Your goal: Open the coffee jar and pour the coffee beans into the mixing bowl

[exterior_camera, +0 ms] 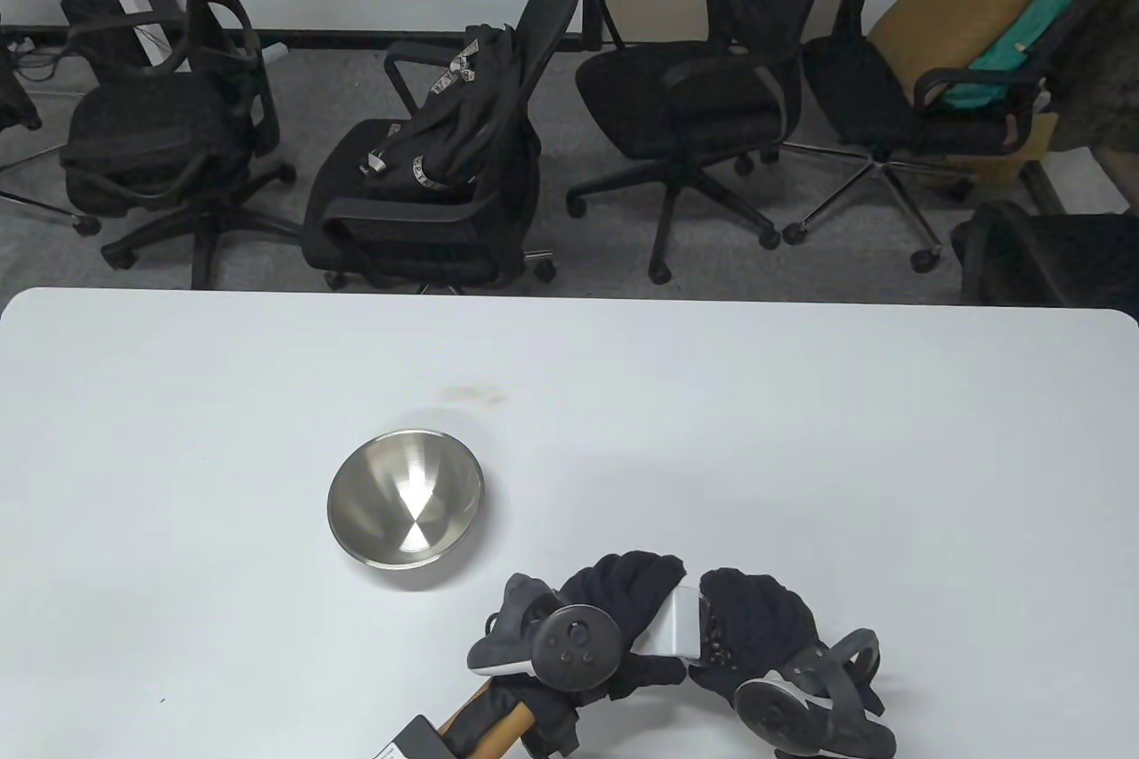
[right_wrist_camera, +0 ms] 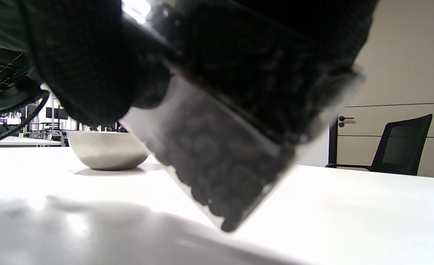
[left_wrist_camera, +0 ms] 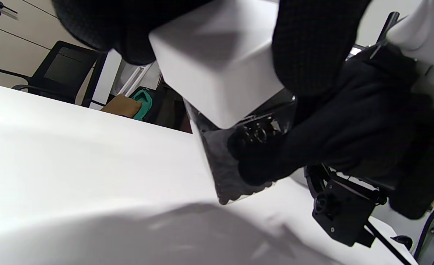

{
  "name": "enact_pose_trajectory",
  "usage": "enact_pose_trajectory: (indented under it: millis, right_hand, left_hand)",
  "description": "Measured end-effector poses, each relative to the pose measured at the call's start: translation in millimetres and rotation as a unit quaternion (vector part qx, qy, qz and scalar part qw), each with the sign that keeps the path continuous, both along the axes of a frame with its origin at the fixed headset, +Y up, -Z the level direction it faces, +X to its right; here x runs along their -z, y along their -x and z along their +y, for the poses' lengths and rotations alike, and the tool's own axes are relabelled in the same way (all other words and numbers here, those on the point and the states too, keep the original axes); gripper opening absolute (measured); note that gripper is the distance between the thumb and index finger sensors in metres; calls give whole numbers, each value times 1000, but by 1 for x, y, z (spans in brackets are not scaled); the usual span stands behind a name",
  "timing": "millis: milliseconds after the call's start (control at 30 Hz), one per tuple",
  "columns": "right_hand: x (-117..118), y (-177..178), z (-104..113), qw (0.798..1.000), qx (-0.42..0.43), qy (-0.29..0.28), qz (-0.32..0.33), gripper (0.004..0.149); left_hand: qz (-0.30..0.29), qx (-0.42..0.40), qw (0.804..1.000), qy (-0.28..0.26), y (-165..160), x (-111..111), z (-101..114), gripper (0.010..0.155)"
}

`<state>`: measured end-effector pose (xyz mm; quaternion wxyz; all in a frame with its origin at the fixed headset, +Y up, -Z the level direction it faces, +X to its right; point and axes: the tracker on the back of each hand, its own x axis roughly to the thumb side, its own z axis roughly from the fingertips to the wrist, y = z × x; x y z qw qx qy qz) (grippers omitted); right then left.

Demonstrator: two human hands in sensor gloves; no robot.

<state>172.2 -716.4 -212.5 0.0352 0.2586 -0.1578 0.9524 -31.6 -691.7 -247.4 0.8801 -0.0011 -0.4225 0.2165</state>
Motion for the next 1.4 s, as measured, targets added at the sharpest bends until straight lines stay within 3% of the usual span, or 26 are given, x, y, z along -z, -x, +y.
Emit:
enact_pose_trajectory:
  millis: [367, 533, 767, 1233, 1400]
  right_hand:
    - [7, -21, 5, 999, 32, -5, -40, 92]
    - [11, -33, 6, 996, 55, -3, -64, 92]
    - [13, -40, 6, 995, 66, -1, -75, 92]
    - [16, -52, 6, 992, 82, 6, -97, 92]
    - [18, -57, 6, 991, 89, 9, -104, 92]
  left_hand:
    - [19, -20, 999, 24, 15, 6, 9, 93]
    - [35, 85, 994, 61, 14, 10, 3, 93]
    - [50, 280, 952, 110, 8, 18, -24, 94]
    - [65, 431, 889, 141, 7, 23, -60, 97]
    - [66, 439, 885, 142, 7, 23, -64, 97]
